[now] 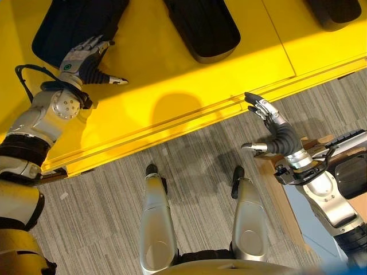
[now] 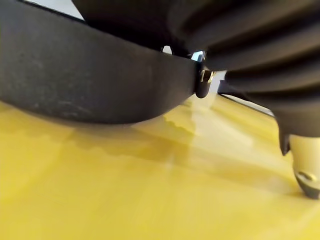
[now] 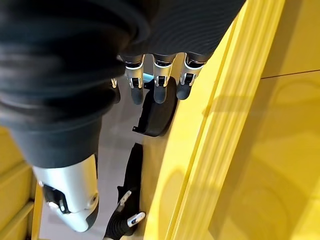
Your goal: Move parts from the plastic box to the shelf.
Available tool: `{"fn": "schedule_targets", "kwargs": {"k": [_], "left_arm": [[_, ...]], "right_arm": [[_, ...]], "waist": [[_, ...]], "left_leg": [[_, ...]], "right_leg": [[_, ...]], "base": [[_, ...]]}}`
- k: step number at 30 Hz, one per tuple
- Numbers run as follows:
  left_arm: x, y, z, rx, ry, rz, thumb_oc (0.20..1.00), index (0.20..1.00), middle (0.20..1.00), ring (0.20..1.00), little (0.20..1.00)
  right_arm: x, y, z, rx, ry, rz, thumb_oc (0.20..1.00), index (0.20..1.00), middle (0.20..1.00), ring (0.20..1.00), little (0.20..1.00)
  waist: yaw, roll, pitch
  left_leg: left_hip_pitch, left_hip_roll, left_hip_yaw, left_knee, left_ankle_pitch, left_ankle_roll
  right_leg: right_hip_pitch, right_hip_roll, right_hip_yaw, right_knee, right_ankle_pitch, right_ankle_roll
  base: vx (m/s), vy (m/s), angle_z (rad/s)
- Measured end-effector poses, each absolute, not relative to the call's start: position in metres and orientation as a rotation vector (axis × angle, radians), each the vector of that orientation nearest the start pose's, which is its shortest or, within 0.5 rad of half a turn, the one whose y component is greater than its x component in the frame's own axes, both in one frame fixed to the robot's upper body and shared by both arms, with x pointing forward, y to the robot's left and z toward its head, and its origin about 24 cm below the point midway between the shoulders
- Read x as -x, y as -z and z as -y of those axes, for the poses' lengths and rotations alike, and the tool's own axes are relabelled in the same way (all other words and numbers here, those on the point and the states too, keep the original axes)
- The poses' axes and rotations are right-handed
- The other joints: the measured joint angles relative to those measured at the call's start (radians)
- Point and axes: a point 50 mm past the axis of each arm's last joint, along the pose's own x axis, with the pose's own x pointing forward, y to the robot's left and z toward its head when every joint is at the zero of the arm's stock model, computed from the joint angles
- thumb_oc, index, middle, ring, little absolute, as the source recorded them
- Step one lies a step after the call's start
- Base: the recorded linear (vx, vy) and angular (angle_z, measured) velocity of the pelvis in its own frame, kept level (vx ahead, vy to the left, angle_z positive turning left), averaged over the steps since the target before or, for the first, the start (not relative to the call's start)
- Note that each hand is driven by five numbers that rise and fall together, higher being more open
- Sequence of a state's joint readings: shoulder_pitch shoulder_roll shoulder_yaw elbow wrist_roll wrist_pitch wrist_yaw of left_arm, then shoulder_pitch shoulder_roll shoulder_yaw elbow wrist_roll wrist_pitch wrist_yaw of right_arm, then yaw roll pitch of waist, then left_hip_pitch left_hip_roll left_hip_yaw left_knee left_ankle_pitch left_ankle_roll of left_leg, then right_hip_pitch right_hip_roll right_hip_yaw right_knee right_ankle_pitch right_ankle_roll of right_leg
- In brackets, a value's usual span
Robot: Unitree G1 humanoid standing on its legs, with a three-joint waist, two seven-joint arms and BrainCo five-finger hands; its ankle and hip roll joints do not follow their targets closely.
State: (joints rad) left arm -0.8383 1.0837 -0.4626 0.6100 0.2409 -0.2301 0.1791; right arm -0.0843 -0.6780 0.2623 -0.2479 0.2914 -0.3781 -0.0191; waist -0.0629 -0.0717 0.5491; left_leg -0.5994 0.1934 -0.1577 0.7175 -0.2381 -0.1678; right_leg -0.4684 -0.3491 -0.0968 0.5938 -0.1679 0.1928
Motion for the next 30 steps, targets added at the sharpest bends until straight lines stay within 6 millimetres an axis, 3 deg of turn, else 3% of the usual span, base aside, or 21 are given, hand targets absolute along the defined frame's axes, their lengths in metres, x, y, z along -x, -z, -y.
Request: {"fn": "schedule_targets", "kwargs": {"k": [7,11,18,19,25,30], "left_arm": [[-0.344,-0.240,-0.306,-1.146,-0.239,0.376,1.000,1.000,1.000,1.000,1.000],[-0.348,-0.232,-0.300,-0.839,-0.286,0.416,1.000,1.000,1.000,1.000,1.000],[-0.345,-0.212,-0.268,-0.377,-0.245,0.507,1.000,1.000,1.000,1.000,1.000],[-0.347,-0.205,-0.249,-0.232,-0.218,0.526,1.000,1.000,1.000,1.000,1.000],[-0.343,-0.186,-0.220,-0.038,-0.145,0.515,1.000,1.000,1.000,1.000,1.000],[-0.343,-0.184,-0.217,0.094,-0.137,0.509,1.000,1.000,1.000,1.000,1.000]], "right_arm": [[-0.240,-0.147,0.172,0.290,-0.391,0.555,1.000,1.000,1.000,1.000,1.000],[-0.240,-0.147,0.172,0.280,-0.382,0.554,1.000,1.000,1.000,1.000,1.000],[-0.240,-0.142,0.173,0.258,-0.338,0.530,1.000,1.000,1.000,1.000,1.000],[-0.240,-0.141,0.173,0.241,-0.317,0.528,1.000,1.000,1.000,1.000,1.000],[-0.242,-0.143,0.172,0.272,-0.289,0.538,1.000,1.000,1.000,1.000,1.000],[-0.243,-0.141,0.172,0.266,-0.273,0.521,1.000,1.000,1.000,1.000,1.000]], "waist": [[-0.002,0.001,0.000],[0.000,0.003,-0.001],[0.003,0.003,-0.001],[0.012,0.003,-0.001],[0.020,0.003,-0.002],[0.022,0.002,-0.002]], "left_leg": [[0.000,0.000,0.002,0.000,0.000,0.000],[0.006,0.000,0.004,0.000,0.000,0.000],[0.008,-0.001,0.009,0.003,-0.002,0.003],[0.013,-0.002,0.009,0.003,-0.002,0.004],[0.020,-0.002,0.010,0.003,-0.007,0.012],[0.022,-0.003,0.011,0.003,-0.007,0.012]], "right_leg": [[0.000,0.000,0.001,0.000,0.000,0.000],[0.003,0.000,0.004,-0.001,0.000,0.000],[0.005,-0.001,0.008,0.000,0.000,-0.001],[0.011,-0.001,0.008,0.000,0.000,-0.001],[0.020,-0.002,0.008,-0.007,0.000,-0.002],[0.024,-0.002,0.008,-0.010,0.002,-0.003]], "base": [[0.00,0.000,0.00],[0.00,0.000,0.00],[0.00,0.000,0.00],[0.00,0.000,0.00],[0.00,0.000,0.00],[0.00,0.000,0.00]]}}
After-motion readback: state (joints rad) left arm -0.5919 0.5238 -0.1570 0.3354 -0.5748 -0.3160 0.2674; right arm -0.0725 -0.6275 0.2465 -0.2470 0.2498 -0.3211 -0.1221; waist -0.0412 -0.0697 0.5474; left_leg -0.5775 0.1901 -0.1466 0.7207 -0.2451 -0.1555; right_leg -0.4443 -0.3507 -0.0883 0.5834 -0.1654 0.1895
